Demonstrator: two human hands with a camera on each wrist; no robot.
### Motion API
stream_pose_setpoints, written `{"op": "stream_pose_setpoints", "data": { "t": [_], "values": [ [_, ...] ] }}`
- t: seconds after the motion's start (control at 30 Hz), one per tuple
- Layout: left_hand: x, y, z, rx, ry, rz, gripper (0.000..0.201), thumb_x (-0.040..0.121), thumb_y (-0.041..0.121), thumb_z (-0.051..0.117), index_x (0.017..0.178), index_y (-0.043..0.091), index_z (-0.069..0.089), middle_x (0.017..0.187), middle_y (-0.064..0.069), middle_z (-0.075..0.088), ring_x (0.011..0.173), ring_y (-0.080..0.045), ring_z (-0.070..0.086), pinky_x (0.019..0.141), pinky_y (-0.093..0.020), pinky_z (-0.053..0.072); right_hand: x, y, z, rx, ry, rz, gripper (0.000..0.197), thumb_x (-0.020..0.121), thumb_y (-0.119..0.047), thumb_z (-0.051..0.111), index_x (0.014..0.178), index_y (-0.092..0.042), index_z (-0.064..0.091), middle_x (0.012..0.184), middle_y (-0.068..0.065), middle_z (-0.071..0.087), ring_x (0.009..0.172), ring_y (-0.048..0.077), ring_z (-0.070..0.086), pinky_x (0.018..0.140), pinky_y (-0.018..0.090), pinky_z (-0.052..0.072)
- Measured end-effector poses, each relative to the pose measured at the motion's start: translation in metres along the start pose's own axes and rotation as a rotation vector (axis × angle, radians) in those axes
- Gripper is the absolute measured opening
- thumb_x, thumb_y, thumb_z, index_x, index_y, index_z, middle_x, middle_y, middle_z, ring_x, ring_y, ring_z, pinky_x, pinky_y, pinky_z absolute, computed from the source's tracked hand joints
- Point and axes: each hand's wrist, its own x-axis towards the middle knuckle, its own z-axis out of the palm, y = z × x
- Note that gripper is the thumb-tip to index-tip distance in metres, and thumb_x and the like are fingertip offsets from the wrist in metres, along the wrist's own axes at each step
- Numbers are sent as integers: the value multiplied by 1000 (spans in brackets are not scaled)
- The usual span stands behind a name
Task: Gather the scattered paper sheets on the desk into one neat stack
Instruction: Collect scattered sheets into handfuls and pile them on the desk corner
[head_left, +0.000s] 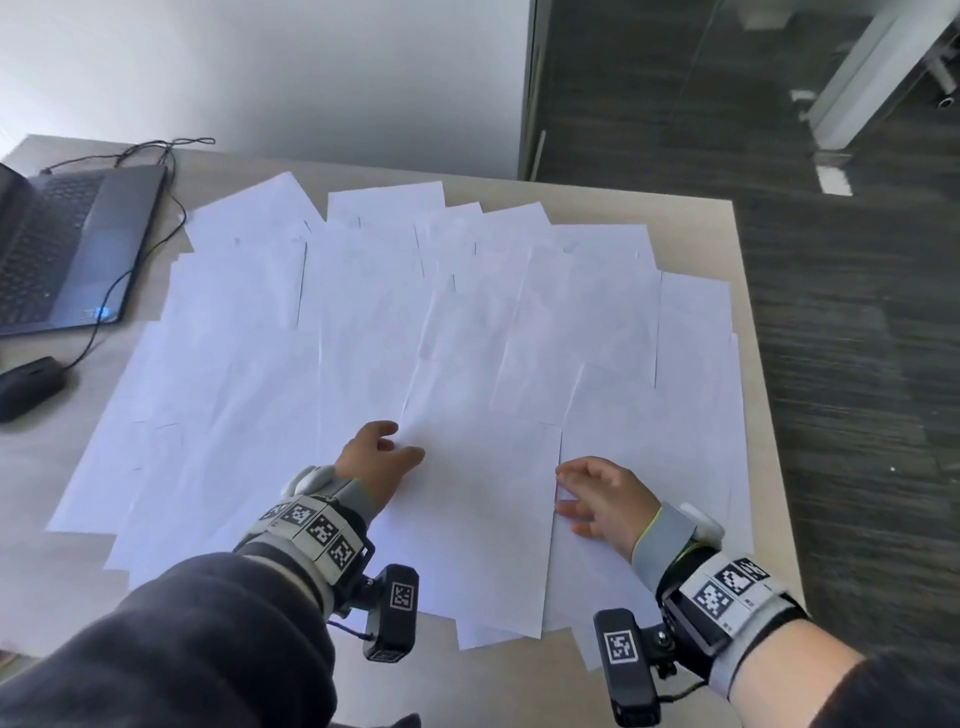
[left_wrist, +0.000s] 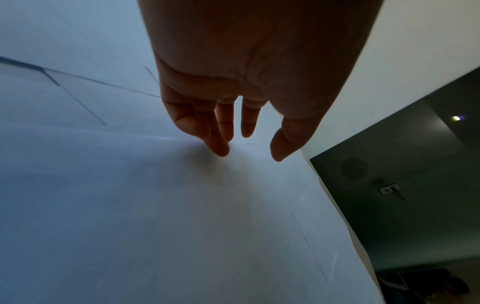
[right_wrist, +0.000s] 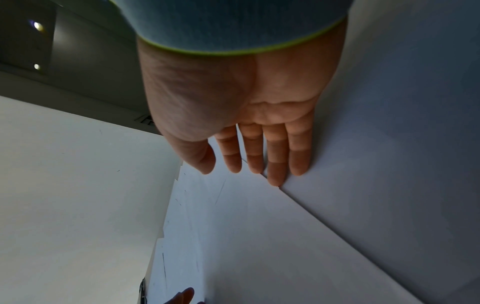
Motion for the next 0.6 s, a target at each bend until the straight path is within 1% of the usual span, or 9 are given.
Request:
{"op": "stream_pose_setpoints", "data": {
  "t": [0.1, 0.23, 0.3, 0.37, 0.43, 0.47, 0.53, 0.57, 0.6],
  "values": [
    [1, -2, 3, 7, 14, -1, 62, 83, 38, 73, 140, 25, 51, 129, -2, 60, 109, -26, 65, 100, -45, 51, -1, -1, 1, 99, 11, 37, 14, 93, -25, 62, 101, -15, 66, 97, 2, 65, 82, 22, 69, 76, 37, 54],
    [2, -5, 5, 18, 14, -3, 65, 87, 35, 72, 146, 23, 48, 127, -2, 60, 110, -26, 64, 100, -43, 51, 2, -1, 4, 235, 69, 48, 16, 92, -22, 60, 104, -14, 64, 95, 5, 69, 75, 25, 67, 63, 32, 50],
    [2, -5, 4, 20, 1, -3, 66, 88, 35, 72, 147, 22, 46, 122, -3, 63, 108, -26, 64, 95, -39, 51, 4, -2, 7, 252, 80, 33, 11, 90, -21, 61, 100, -17, 63, 88, 3, 71, 68, 21, 65, 60, 31, 45],
    [2, -7, 4, -9, -14, -14, 62, 89, 33, 72, 145, 23, 48, 118, -3, 65, 107, -25, 65, 88, -34, 48, 6, -4, 10, 242, 68, 28, 8, 90, -17, 61, 98, -19, 64, 82, 4, 71, 67, 22, 63, 61, 30, 43],
    [-1, -6, 3, -34, -24, -31, 51, 88, 33, 73, 136, 24, 56, 116, -4, 67, 105, -25, 65, 83, -32, 46, 8, -5, 12, 215, 58, 15, 12, 89, -8, 61, 97, -16, 66, 83, 7, 72, 71, 26, 65, 66, 33, 49],
    [-1, -7, 3, -47, -34, -39, 41, 88, 33, 73, 126, 24, 62, 110, -3, 68, 101, -24, 65, 81, -32, 46, 10, -6, 13, 192, 58, 14, 13, 88, -4, 62, 97, -12, 68, 86, 9, 73, 73, 27, 67, 69, 35, 53],
    [-2, -9, 3, -79, -55, -53, 18, 86, 32, 75, 102, 25, 70, 94, 0, 69, 84, -20, 61, 76, -30, 44, 12, -3, 13, 128, 50, 13, 14, 87, 1, 63, 98, -6, 69, 88, 11, 74, 76, 29, 69, 73, 38, 57],
    [-3, -10, 2, -93, -60, -51, 11, 85, 32, 76, 93, 27, 71, 86, 1, 68, 76, -19, 57, 74, -30, 43, 12, -1, 14, 106, 42, 16, 14, 86, 2, 64, 96, -6, 70, 85, 9, 75, 74, 28, 70, 72, 38, 58],
    [-3, -12, 0, -95, -63, -45, 8, 84, 31, 77, 89, 27, 71, 82, 2, 67, 72, -18, 55, 72, -30, 43, 13, 1, 17, 99, 36, 26, 14, 86, 3, 64, 94, -6, 70, 82, 8, 75, 72, 27, 70, 69, 36, 58]
  ]
}}
